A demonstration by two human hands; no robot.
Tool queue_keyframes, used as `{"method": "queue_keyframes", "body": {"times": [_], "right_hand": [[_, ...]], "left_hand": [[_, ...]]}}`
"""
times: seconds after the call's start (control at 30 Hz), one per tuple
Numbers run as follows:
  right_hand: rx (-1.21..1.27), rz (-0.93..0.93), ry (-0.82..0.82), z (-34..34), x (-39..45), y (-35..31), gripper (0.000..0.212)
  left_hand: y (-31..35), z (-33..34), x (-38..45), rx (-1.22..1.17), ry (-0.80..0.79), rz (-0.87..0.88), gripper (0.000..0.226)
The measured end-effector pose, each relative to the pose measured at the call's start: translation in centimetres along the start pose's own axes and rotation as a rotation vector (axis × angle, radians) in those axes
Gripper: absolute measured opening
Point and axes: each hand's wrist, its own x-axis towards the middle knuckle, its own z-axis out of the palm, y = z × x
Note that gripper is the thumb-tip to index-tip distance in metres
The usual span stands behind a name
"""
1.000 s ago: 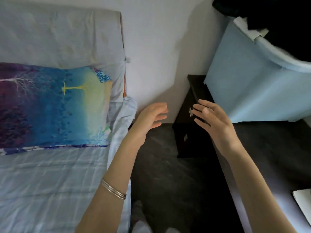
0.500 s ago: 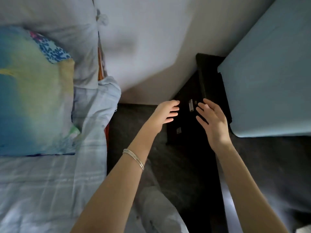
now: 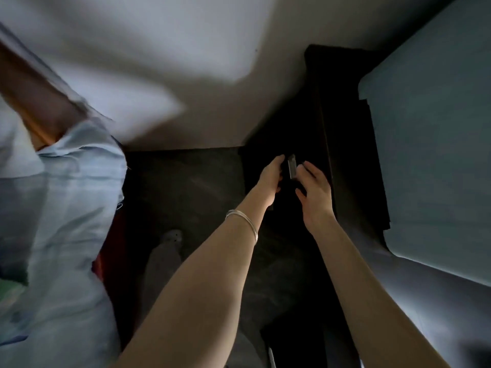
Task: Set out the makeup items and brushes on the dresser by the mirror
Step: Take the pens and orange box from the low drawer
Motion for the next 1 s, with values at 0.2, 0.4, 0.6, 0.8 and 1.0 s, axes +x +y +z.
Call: {"method": "queue_keyframes", "body": {"times": [0.2, 0.4, 0.6, 0.8, 1.0], "right_hand": [[-0.025, 0.018, 0.003, 0.3, 3.9, 1.1, 0.031], [-0.014, 0.033, 0.014, 0.7, 4.7, 1.7, 0.036], [-0.007, 0.005, -0.009, 2.0, 3.2, 2.4, 0.041], [0.028, 0.033, -0.06, 4.7, 0.7, 3.9, 0.04], [-0.008, 0.007, -0.114, 8.4, -2.3, 4.9, 0.041]], "left_hand": [[-1.0, 1.0, 7.3, 0.063, -0.161, -0.087, 0.051], [-1.3, 1.3, 9.9, 0.093, -0.23, -0.085, 0.047], [-0.8, -0.9, 8.6, 0.166, -0.128, -0.056, 0.053], [-1.0, -6.7, 5.9, 0.28, 0.022, 0.002, 0.058], [-1.3, -12.5, 4.2, 0.23, 0.167, 0.025, 0.082]]}}
